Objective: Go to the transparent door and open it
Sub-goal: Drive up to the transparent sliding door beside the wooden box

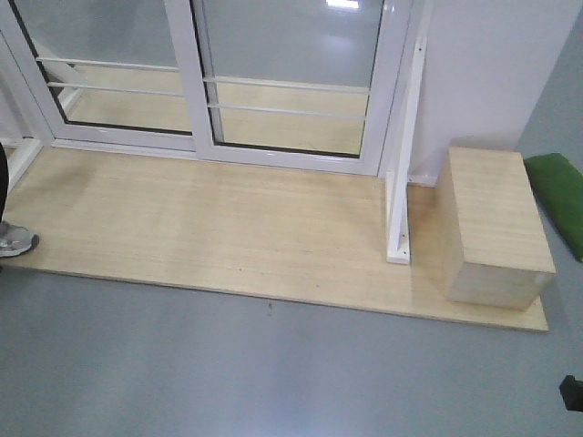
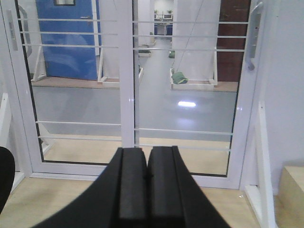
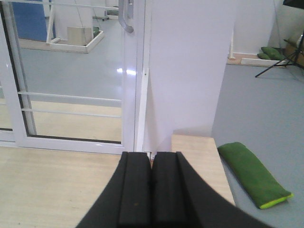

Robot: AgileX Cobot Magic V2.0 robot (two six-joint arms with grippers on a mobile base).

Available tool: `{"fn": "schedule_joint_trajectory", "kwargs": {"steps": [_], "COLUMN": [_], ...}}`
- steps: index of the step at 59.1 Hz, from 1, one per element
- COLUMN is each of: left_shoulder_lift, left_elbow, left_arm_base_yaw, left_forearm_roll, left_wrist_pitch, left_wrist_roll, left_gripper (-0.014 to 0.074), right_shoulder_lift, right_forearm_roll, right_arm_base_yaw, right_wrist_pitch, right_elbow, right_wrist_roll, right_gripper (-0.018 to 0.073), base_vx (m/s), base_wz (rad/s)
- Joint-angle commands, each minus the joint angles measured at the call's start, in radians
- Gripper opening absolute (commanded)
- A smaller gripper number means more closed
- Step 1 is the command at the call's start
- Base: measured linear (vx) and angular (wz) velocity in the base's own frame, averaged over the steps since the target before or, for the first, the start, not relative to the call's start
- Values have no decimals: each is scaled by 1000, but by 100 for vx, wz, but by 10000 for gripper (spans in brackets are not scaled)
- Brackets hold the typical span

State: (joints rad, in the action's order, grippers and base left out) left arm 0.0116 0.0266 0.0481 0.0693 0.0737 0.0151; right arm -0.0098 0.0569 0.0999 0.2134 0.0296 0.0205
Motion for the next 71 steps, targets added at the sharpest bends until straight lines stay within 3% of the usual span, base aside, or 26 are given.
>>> {"fn": "schedule_joint_trajectory", "kwargs": {"steps": [1,27,71], "left_shoulder_lift": [11,11,11], "left_elbow": [30,30,30], "left_arm_base_yaw": [5,5,5], "left_forearm_roll": [10,10,10], "left_wrist_pitch": [-81,-81,-81], "left_wrist_roll": [-7,-7,-7], "left_gripper": [-6,-6,-6], "right_shoulder_lift": [-14,-14,-14], "right_forearm_roll": [4,4,4], "right_arm_base_yaw": [-1,-1,-1], "right_wrist_pitch": [-84,-84,-84], "right_elbow": [14,14,14], "right_wrist_roll": [2,2,2], "right_gripper": [-8,-8,-8], "base_vx": [55,53,39], "base_wz": [24,8,-14]}}
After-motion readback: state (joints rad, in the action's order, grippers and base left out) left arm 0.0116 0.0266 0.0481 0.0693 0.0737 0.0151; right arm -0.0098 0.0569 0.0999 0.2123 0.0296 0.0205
